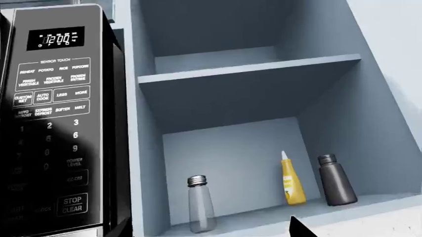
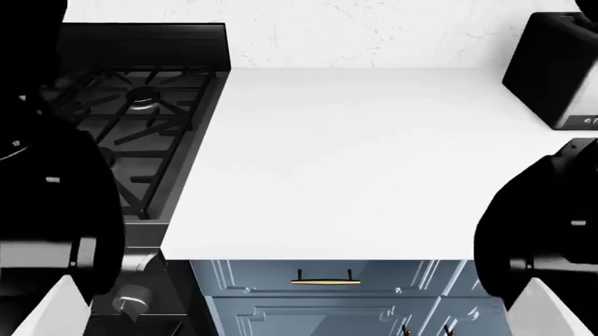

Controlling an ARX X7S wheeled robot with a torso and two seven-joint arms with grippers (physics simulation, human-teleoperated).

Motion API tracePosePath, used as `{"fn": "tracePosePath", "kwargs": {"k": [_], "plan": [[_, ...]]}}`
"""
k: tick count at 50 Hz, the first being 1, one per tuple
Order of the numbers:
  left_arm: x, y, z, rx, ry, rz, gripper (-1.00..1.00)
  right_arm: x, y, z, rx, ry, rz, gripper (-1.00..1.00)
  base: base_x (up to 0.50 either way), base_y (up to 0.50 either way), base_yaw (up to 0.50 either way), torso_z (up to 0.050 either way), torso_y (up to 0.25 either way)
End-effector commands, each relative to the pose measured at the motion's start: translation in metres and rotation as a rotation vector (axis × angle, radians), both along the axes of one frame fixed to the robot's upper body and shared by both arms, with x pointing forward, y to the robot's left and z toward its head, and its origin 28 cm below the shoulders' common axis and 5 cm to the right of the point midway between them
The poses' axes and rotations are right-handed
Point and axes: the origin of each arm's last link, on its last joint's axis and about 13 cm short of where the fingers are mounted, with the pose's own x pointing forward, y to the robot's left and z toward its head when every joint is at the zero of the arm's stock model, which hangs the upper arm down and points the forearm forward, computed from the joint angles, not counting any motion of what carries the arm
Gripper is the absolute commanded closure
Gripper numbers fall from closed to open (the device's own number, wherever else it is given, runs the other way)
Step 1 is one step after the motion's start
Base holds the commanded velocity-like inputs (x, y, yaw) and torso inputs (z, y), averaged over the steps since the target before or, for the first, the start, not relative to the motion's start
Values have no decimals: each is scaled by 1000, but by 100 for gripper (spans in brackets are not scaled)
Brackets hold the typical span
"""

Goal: Pick and place the shaker into the drawer. Then close the cabinet.

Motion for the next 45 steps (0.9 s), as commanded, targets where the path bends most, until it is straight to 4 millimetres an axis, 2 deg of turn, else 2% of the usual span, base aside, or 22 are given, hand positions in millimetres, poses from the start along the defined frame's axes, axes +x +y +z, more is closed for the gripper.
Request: {"fn": "tracePosePath", "kwargs": {"k": [1, 11, 23, 37, 45], "plan": [[3, -7, 62, -1, 4, -27, -100, -4, 4, 57, 1, 25, 52, -100, 0, 0, 0, 0, 0], [12, -12, 92, 5, 17, -53, -100, 5, 13, 87, 4, 65, 98, -100, 0, 0, 0, 0, 0], [18, -15, 125, 51, 22, -27, -100, 21, 10, 117, 25, 63, 41, -100, 0, 0, 0, 0, 0], [19, -17, 119, 82, 131, -35, -100, 35, 15, 147, -23, 35, -61, -100, 0, 0, 0, 0, 0], [24, -14, 113, 61, 192, -35, -100, 39, 21, 149, -76, 44, -83, -100, 0, 0, 0, 0, 0]]}}
